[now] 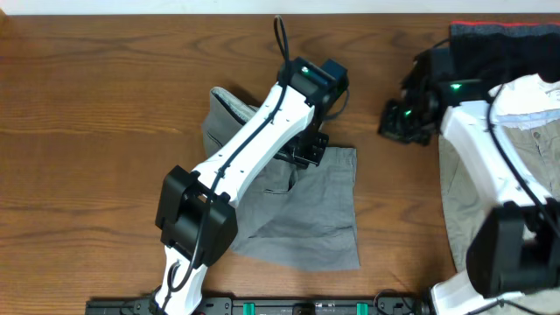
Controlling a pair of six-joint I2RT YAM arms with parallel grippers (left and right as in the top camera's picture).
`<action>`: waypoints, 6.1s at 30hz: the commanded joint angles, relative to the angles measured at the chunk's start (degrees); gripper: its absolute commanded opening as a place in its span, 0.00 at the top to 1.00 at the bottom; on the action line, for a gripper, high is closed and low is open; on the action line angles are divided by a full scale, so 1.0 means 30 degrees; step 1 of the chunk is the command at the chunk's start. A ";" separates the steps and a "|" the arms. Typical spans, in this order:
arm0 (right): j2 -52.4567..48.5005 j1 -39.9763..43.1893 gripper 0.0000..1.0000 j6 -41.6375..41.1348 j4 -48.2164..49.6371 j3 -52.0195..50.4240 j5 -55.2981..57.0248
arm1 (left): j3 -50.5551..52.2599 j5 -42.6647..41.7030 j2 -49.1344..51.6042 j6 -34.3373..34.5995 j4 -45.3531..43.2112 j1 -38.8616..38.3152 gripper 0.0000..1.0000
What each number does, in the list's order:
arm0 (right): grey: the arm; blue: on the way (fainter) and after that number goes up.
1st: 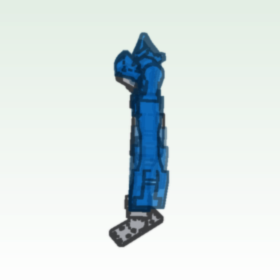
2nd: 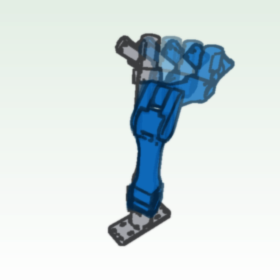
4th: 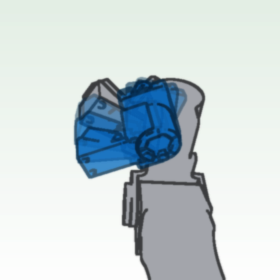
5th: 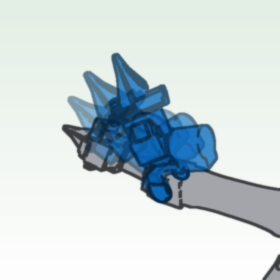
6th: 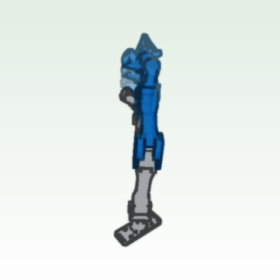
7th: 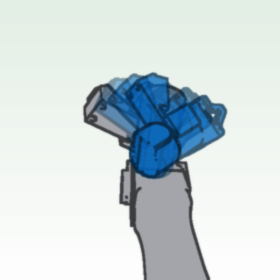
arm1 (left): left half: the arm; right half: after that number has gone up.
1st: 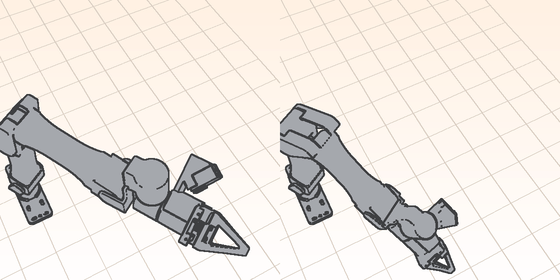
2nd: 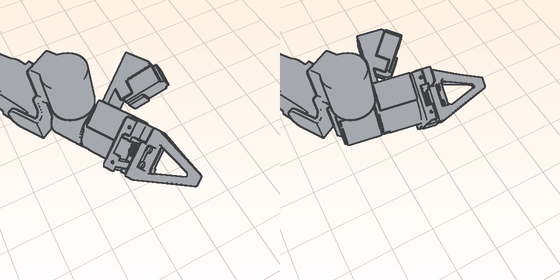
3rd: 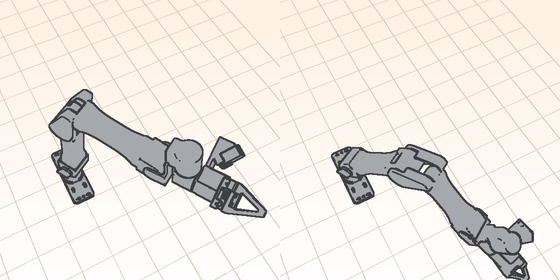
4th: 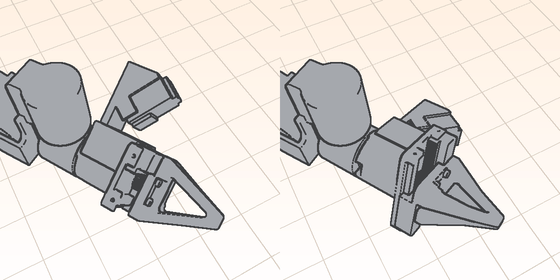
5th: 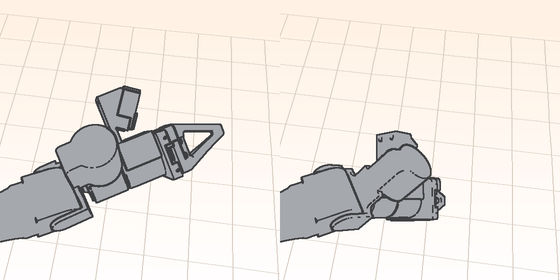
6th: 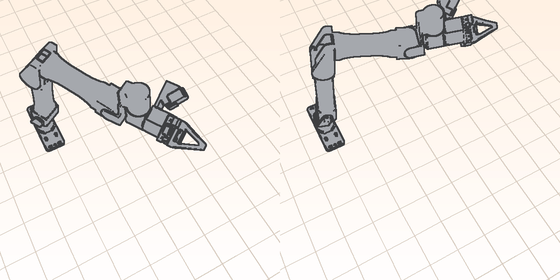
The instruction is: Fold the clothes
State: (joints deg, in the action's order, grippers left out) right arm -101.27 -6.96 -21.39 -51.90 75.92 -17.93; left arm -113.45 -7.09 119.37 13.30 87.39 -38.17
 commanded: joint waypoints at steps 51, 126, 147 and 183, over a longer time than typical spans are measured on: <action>-0.7461 -0.1239 0.99 0.3213 0.2084 -0.1464 -0.2164 | 0.1282 0.1836 -0.0787 0.0911 0.0809 -0.2484 0.23; -0.7461 -0.1195 0.99 0.2987 0.2084 -0.1464 -0.1945 | 0.5260 -0.3228 -0.1005 0.0911 -0.1545 -0.6237 0.90; -0.2237 -0.0058 0.65 0.3585 0.1508 -0.1209 -0.2237 | 0.5100 -0.1829 -0.5850 -0.0007 -0.4160 0.1195 0.03; 0.1479 -0.5748 0.90 1.7070 -0.1443 -0.1217 -1.1344 | 0.5136 -0.0357 -0.6739 -0.1479 -0.5967 0.6462 0.09</action>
State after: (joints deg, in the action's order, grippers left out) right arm -98.10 -21.23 23.49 -56.01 72.29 -50.61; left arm -97.71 -8.40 98.02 8.99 68.18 -19.53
